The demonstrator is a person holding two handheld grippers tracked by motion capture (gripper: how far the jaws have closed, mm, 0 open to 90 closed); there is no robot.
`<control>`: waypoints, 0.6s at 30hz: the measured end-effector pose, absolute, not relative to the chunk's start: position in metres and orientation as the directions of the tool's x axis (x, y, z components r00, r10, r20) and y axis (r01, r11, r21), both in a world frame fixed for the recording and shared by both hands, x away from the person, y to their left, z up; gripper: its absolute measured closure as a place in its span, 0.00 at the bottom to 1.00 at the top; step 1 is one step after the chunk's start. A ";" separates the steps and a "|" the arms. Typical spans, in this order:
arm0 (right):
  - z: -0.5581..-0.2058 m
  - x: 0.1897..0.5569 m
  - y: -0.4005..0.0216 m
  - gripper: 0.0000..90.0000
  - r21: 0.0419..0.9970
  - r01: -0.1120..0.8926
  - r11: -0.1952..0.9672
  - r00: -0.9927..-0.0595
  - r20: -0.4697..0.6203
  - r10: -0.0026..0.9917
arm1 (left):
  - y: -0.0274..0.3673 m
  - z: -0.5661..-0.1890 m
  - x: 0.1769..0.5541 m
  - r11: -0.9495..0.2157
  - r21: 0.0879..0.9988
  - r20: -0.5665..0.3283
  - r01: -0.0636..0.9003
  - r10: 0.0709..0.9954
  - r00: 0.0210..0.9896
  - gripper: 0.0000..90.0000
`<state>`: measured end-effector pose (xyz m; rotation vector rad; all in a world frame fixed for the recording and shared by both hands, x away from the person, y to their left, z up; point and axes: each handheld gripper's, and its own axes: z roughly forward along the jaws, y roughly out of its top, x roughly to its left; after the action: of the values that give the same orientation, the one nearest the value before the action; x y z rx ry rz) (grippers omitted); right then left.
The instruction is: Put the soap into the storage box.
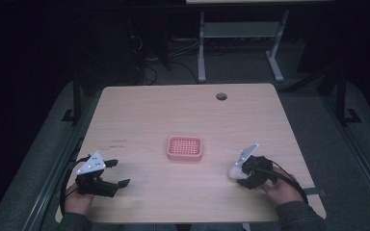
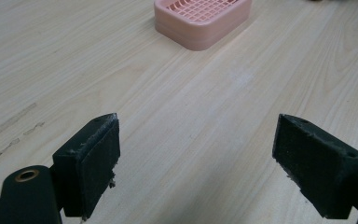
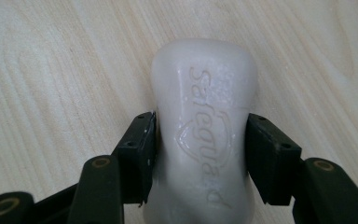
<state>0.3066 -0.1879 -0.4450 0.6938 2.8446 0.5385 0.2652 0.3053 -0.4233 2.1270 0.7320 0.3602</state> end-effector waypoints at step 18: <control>-0.445 0.311 -0.187 0.54 0.370 0.389 0.844 -0.896 -0.062 0.441 | 0.307 -0.423 0.265 -0.477 0.794 0.000 0.377 0.620 0.784 0.16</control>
<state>0.3115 -0.1873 -0.4446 0.6513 2.8763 0.5305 0.2652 0.3073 -0.4231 2.1247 0.7389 0.3643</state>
